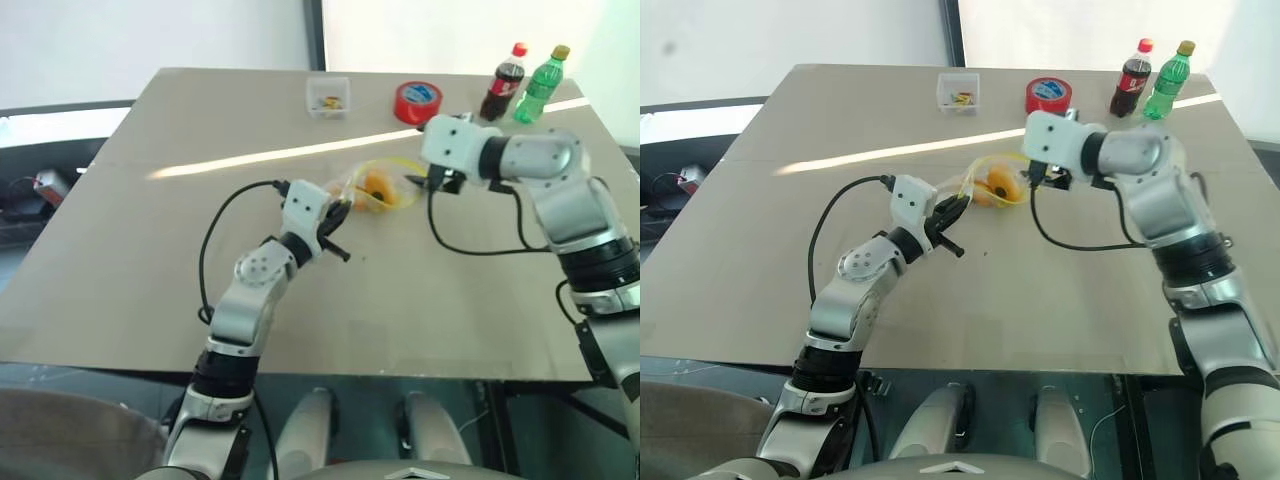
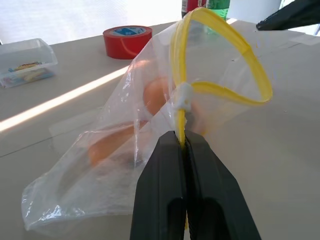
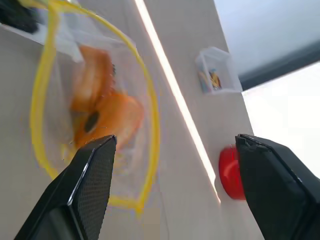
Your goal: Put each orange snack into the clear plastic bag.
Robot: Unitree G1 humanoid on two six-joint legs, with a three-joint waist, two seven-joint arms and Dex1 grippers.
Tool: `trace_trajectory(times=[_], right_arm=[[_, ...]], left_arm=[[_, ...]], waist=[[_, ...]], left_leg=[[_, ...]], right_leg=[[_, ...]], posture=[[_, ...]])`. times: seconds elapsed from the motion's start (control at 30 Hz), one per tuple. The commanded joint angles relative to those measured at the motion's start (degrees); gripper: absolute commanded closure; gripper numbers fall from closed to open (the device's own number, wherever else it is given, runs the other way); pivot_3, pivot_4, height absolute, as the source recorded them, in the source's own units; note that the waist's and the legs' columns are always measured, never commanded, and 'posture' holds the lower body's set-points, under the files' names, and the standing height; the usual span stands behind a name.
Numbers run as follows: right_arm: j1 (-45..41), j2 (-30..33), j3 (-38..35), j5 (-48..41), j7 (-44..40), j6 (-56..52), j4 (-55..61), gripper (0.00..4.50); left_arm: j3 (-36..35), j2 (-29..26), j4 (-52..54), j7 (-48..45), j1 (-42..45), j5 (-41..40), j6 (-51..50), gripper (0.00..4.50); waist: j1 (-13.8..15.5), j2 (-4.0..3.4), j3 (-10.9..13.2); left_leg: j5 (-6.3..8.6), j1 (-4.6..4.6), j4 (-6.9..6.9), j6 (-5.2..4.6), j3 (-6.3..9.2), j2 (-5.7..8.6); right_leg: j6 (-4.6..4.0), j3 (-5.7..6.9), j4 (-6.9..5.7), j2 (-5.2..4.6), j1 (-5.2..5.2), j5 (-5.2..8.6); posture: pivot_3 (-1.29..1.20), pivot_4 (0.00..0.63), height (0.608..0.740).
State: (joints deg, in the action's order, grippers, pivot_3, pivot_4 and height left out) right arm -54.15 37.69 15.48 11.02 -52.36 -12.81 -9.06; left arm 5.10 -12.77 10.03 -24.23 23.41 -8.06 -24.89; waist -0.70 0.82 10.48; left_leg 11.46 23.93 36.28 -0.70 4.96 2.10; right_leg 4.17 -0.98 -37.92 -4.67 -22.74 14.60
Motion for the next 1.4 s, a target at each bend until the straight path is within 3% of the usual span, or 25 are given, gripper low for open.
trace_trajectory(times=[0.03,0.23,0.43,0.47,0.5,0.53,0.57,0.6,0.63,0.77,1.0,1.4], right_arm=[[-0.23,3.03,-0.09,2.34,-0.38,3.33,-4.2,0.63],[-0.2,3.13,3.73,6.83,0.72,10.96,-11.88,0.63],[-2.72,-0.89,5.71,8.74,1.84,16.18,-16.3,0.63],[-2.96,-1.43,5.67,8.68,1.69,16.73,-16.47,1.13],[-3.21,-2.06,5.47,8.52,1.6,16.95,-16.52,1.21],[-3.41,-2.44,5.35,8.54,1.52,17.29,-16.62,1.58],[-3.61,-2.65,5.34,8.65,1.39,17.72,-16.83,2.02],[-3.78,-2.77,5.34,8.76,1.3,18.11,-17.08,2.79],[-3.88,-2.81,5.36,8.83,1.21,18.4,-17.24,2.87],[-3.64,-2.45,5.16,8.64,0.27,18.62,-16.3,4.47],[-3.31,-0.12,2.8,7.94,-0.52,15.5,-13.06,4.47],[-3.23,9.8,-4.78,7.15,-1.41,6.56,-4.68,4.47]], left_arm=[[-0.13,0.17,0.85,0.51,0.88,0.04,1.28,4.5],[-0.18,0.04,0.66,0.61,0.85,0.06,1.54,4.5],[-0.23,-0.29,0.93,0.53,0.73,0.09,1.32,4.5],[-0.22,-0.35,0.95,0.51,0.7,0.1,1.32,4.5],[-0.22,-0.41,0.94,0.48,0.69,0.11,1.33,4.5],[-0.22,-0.45,0.93,0.48,0.69,0.13,1.35,4.5],[-0.22,-0.48,0.89,0.5,0.69,0.15,1.37,4.5],[-0.21,-0.5,0.86,0.53,0.67,0.16,1.41,4.5],[-0.2,-0.5,0.85,0.56,0.64,0.17,1.44,4.5],[-0.05,-0.4,0.84,0.69,0.42,0.28,1.62,4.5],[1.07,-0.81,-0.17,0.12,1.5,1.56,3.37,4.5],[5.96,-5.26,-3.46,-5.16,11.18,6.95,10.14,4.5]], waist=[[-0.02,0.0,0.0],[-0.41,0.0,0.0],[-0.35,0.0,0.0],[-0.32,0.0,0.0],[-0.29,0.0,0.0],[-0.27,0.0,0.0],[-0.09,0.0,0.0],[-0.07,0.0,0.0],[-0.05,0.0,0.0],[-0.11,0.0,0.0],[-0.09,0.0,0.0],[-0.48,-0.02,0.02]], left_leg=[[0.0,0.0,0.0,0.0,0.0,0.01],[-0.01,-0.04,-0.01,0.01,-0.11,-0.01],[-0.1,-0.03,-0.01,0.16,-0.11,-0.01],[-0.1,-0.03,-0.01,0.17,-0.1,-0.01],[-0.1,-0.03,-0.01,0.17,-0.09,-0.01],[-0.1,-0.03,-0.01,0.17,-0.09,-0.01],[-0.1,-0.03,-0.01,0.17,-0.08,-0.01],[-0.1,-0.03,-0.01,0.17,-0.06,0.0],[-0.1,-0.03,-0.01,0.17,-0.06,0.0],[-0.1,-0.03,-0.01,0.17,-0.07,0.01],[-0.1,-0.03,-0.01,0.17,-0.07,0.01],[-0.08,0.02,-0.11,0.14,-0.09,0.12]], right_leg=[[0.0,0.0,0.0,0.0,0.0,0.0],[0.0,-0.08,-0.01,0.01,-0.01,0.0],[0.0,-0.1,-0.01,0.01,-0.01,0.0],[0.0,-0.1,-0.01,0.01,-0.01,0.0],[0.0,-0.09,-0.01,0.01,-0.01,0.0],[0.0,-0.09,-0.01,0.01,-0.01,0.0],[0.0,-0.09,-0.01,0.01,-0.01,0.0],[0.0,-0.07,0.0,0.0,-0.01,0.0],[0.0,-0.07,0.0,0.0,-0.01,0.0],[0.0,-0.08,0.0,0.0,-0.01,0.0],[0.0,-0.08,-0.01,0.0,-0.01,0.0],[0.01,-0.07,0.02,-0.09,-0.07,0.0]], posture=[[0.0,0.15,0.74],[0.0,0.15,0.74],[0.0,0.15,0.74],[0.0,0.15,0.74],[0.0,0.15,0.74],[0.0,0.15,0.74],[0.0,0.15,0.74],[0.0,0.15,0.74],[0.0,0.15,0.74],[0.0,0.15,0.74],[0.0,0.15,0.74],[0.0,0.15,0.74]])
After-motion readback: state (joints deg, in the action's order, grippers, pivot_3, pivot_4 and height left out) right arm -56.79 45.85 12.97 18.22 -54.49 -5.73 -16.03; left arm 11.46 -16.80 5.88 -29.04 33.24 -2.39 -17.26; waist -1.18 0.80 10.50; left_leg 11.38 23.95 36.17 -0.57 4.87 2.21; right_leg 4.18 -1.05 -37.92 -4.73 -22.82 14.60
